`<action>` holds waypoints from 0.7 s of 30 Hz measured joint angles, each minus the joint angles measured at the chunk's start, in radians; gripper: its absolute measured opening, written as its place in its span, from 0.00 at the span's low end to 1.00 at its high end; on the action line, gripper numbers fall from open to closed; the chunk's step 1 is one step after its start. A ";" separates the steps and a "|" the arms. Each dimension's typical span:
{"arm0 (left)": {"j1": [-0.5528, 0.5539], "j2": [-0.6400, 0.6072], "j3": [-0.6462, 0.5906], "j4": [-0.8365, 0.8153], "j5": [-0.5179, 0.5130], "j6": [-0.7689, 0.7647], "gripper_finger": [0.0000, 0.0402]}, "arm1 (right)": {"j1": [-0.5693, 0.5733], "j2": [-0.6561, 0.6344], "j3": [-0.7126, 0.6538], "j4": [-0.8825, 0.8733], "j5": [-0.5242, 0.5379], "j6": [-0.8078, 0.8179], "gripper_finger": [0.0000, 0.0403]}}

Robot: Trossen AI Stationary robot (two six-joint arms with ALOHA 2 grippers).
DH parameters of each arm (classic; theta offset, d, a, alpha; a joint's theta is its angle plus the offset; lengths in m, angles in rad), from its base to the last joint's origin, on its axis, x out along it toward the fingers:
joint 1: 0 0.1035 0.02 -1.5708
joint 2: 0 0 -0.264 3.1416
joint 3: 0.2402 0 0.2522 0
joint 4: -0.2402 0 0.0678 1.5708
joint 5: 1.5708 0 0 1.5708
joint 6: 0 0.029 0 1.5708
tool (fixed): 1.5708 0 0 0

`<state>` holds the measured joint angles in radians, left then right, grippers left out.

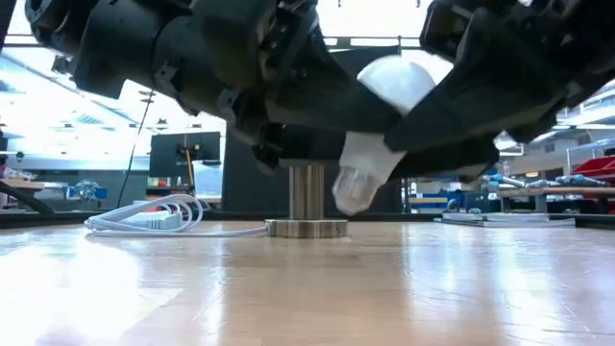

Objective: Screw lightbulb
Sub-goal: Insert the lightbulb into the lamp holder

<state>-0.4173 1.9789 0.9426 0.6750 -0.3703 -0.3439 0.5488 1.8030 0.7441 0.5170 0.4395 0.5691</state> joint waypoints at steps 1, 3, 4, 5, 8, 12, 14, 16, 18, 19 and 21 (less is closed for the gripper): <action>0.003 -0.007 0.008 -0.012 0.004 0.010 0.61 | 0.001 -0.014 0.000 -0.010 0.002 -0.013 0.57; 0.009 -0.024 0.018 -0.034 0.003 0.031 0.61 | -0.001 -0.053 0.000 -0.048 0.008 -0.033 0.57; 0.012 -0.040 0.019 -0.046 0.003 0.048 0.61 | -0.002 -0.071 0.000 -0.066 0.017 -0.042 0.57; 0.017 -0.056 0.020 -0.061 0.000 0.058 0.61 | -0.004 -0.090 0.000 -0.081 0.027 -0.051 0.57; 0.032 -0.109 0.020 -0.104 -0.009 0.098 0.61 | -0.010 -0.140 0.000 -0.111 0.049 -0.087 0.57; 0.058 -0.173 0.020 -0.160 -0.015 0.144 0.61 | -0.028 -0.196 0.000 -0.124 0.068 -0.157 0.57; 0.071 -0.203 0.020 -0.190 -0.021 0.165 0.61 | -0.045 -0.215 0.000 -0.128 0.071 -0.196 0.57; 0.084 -0.230 0.019 -0.208 -0.030 0.186 0.61 | -0.066 -0.239 0.000 -0.130 0.068 -0.231 0.57; 0.099 -0.260 0.019 -0.246 -0.040 0.209 0.61 | -0.094 -0.253 0.000 -0.129 0.055 -0.265 0.57; 0.108 -0.273 0.019 -0.264 -0.044 0.213 0.61 | -0.111 -0.262 0.001 -0.130 0.038 -0.283 0.57; 0.126 -0.305 0.019 -0.311 -0.045 0.215 0.61 | -0.148 -0.278 0.001 -0.130 0.004 -0.313 0.57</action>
<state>-0.2914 1.6742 0.9619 0.3643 -0.4151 -0.1291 0.4007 1.5251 0.7448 0.3875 0.4437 0.2565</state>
